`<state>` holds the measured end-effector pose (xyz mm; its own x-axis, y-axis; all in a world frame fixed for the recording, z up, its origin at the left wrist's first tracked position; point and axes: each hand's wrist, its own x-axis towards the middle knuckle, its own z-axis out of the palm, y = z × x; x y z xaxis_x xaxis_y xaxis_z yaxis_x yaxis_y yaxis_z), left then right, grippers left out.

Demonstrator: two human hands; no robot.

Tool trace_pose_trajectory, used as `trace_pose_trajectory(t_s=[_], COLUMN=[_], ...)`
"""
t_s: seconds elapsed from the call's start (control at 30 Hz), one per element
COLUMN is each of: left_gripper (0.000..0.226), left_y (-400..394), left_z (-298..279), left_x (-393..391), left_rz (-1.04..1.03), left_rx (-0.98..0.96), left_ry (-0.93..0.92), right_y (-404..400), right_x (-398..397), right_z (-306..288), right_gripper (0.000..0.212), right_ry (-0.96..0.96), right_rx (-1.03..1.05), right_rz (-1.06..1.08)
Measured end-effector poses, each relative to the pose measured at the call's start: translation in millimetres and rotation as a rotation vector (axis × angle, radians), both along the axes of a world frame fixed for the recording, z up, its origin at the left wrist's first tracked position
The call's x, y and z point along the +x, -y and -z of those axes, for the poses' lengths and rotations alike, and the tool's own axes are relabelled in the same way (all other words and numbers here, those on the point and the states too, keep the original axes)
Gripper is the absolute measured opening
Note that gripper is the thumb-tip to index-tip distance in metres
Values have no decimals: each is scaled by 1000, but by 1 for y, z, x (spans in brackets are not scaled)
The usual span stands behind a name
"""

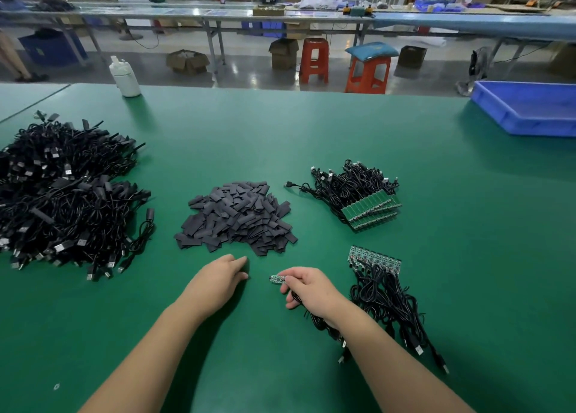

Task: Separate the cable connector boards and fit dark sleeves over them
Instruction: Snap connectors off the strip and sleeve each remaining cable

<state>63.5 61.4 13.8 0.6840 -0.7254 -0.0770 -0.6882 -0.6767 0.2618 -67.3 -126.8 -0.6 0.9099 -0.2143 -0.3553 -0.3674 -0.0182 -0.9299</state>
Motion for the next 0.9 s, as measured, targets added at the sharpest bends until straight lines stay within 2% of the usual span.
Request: trace_pose_trajectory(t_s=[0.1,0.2,0.37,0.43,0.6,0.8,0.9], left_gripper=[21,14,27,26,9,14,19], left_y=[-2,-7,-3,-2,-4,-5,-2], left_z=[-1,-5,-13,-13,-11,-17,-20], left_x=[2,5,0,-4,-7,2,0], left_rz=[20,26,59,67,1,-40,-10], left_rx=[114,204,281,280,279,330,263], left_ry=[8,112,159,150,119,152,195], right_y=[0,0,0,0,0,1,2], right_x=[0,0,-1,-1,-1,-3,-4], right_z=[0,0,1,1,1,0,1], right_gripper=[22,23,23,23,22,21,21], right_ry=[2,5,-1,-2,0,3,8], right_rx=[-2,4,-3,3,10,25,24], right_rz=[0,-1,-1,3,8,13,23])
